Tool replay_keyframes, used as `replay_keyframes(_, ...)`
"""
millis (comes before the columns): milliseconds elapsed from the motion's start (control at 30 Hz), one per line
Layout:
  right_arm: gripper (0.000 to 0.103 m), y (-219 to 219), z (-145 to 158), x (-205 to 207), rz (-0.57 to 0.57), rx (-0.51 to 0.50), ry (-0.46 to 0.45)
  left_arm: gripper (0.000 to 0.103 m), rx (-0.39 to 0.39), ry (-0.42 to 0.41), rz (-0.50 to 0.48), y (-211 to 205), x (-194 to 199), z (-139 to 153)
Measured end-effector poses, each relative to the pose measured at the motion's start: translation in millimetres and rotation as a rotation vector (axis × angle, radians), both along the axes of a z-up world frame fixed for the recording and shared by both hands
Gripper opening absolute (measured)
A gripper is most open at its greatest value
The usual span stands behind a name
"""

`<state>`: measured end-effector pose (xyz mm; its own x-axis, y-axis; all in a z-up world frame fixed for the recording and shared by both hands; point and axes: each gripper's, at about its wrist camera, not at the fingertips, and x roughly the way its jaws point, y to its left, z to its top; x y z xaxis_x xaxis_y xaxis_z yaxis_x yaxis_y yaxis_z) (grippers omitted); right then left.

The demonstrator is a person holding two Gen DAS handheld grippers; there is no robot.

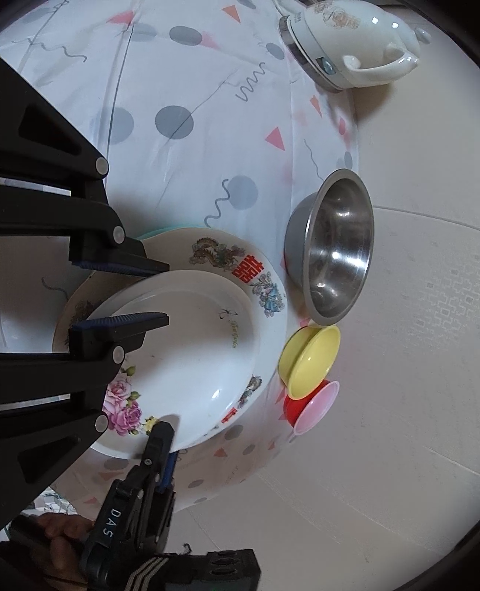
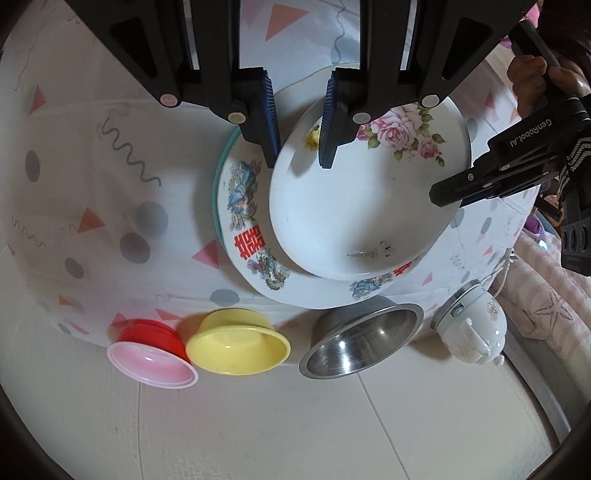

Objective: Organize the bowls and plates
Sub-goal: 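Set the rose bowl down on the plate stack and open the right gripper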

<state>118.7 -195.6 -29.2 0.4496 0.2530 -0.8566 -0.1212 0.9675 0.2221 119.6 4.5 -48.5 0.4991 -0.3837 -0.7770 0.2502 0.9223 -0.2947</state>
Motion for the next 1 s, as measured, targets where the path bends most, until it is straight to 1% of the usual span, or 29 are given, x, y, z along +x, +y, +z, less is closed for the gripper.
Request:
replay_keyframes(233,0.021,7.8,1.1,0.3,0.011,-0.081,-0.03,0.019,0.034,-0.004,0.005,-2.9,1.2,-0.2)
replay_keyframes(400,0.02,10.7,0.5,0.1,0.015,-0.12,-0.053,0.02,0.06,-0.015,0.013,-3.2,0.5,1.2)
replay_keyframes(500,0.02,14.9,-0.1,-0.2,0.029,-0.161,-0.069,0.023,0.05,-0.01,0.021,-2.7,0.8,2.1)
replay_keyframes(667,0.019,17.4,-1.3,0.7,0.029,-0.198,-0.079,0.026,0.052,-0.017,0.021,-3.1,0.7,3.9)
replay_keyframes(733,0.019,19.6,-2.0,-0.3,0.033,-0.216,-0.086,0.03,0.064,-0.025,0.014,-6.2,0.7,5.1)
replay_keyframes(800,0.019,19.7,-2.4,-0.9,0.03,-0.217,-0.089,0.032,0.076,-0.026,0.01,-8.6,1.8,3.5)
replay_keyframes(867,0.019,18.0,-2.6,-0.6,0.021,-0.201,-0.088,0.032,0.088,-0.025,0.014,-9.6,2.8,2.2)
replay_keyframes(1000,0.02,13.5,-3.0,-1.2,0.011,-0.168,-0.087,0.033,0.079,-0.027,0.011,-9.4,1.8,3.6)
